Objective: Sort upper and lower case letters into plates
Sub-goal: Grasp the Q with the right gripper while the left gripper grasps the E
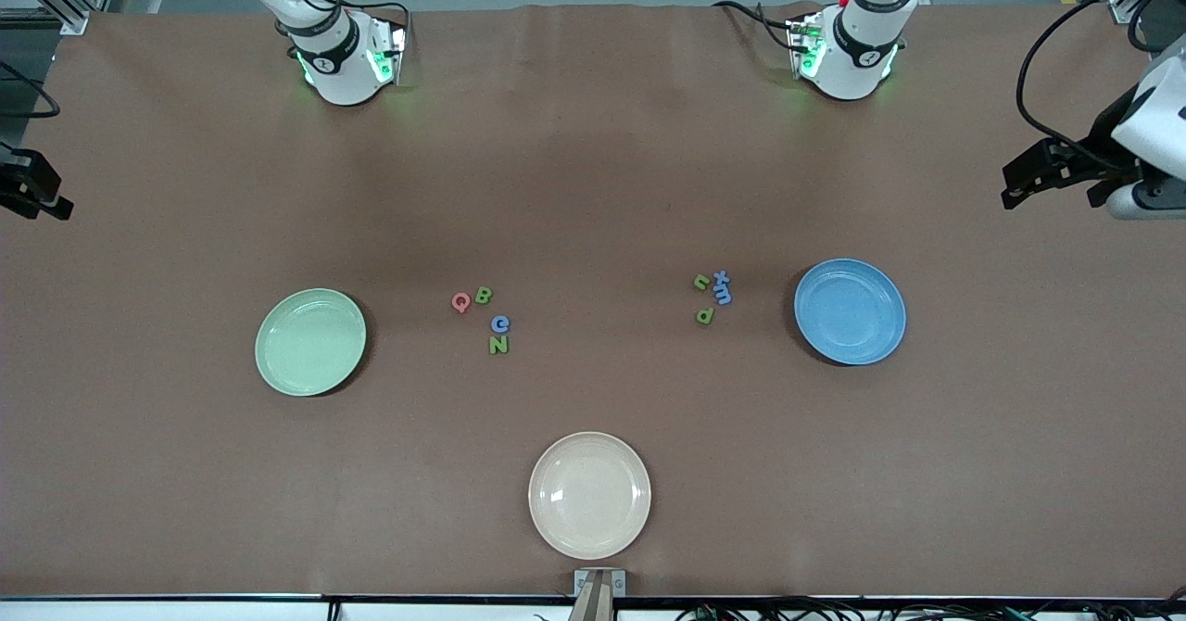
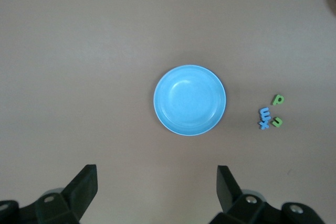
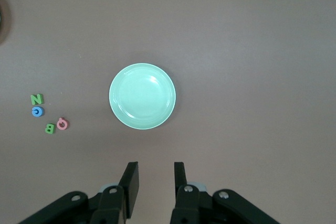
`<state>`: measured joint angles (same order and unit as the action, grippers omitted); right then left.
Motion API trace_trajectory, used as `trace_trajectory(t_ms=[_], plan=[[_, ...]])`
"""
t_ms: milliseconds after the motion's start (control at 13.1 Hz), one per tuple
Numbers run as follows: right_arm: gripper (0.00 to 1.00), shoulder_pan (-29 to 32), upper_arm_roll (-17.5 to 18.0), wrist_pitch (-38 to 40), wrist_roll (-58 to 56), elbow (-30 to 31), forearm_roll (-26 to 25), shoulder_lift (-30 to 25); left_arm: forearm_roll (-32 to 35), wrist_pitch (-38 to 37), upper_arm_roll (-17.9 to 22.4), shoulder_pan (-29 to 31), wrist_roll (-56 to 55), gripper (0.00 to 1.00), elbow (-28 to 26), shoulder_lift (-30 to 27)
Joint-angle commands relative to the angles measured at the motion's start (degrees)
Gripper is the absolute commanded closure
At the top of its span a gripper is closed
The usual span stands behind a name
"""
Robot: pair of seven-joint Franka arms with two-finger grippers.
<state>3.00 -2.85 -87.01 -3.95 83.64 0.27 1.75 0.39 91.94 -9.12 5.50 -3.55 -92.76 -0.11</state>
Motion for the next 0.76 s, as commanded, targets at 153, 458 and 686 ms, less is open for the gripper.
trace_trajectory(t_ms=[153, 458, 686], plan=[[0.18, 0.43, 0.39, -0.26, -0.10, 1.17, 0.78, -0.78, -0.83, 7.44, -0.63, -4.52, -8.03, 0.00, -0.48, 8.71], [0.00, -0.44, 0.48, -1.40, -0.01, 2.57, 0.87, -0.52, -0.83, 21.06, -0.63, -10.24, -15.42, 0.00, -5.93, 14.86], [0.00, -5.52, 0.48, -9.82, 7.07, 8.01, 0.87, -0.26, -0.48, 30.64, -0.81, -14.89, -25.25, 0.02, -11.45, 17.51]])
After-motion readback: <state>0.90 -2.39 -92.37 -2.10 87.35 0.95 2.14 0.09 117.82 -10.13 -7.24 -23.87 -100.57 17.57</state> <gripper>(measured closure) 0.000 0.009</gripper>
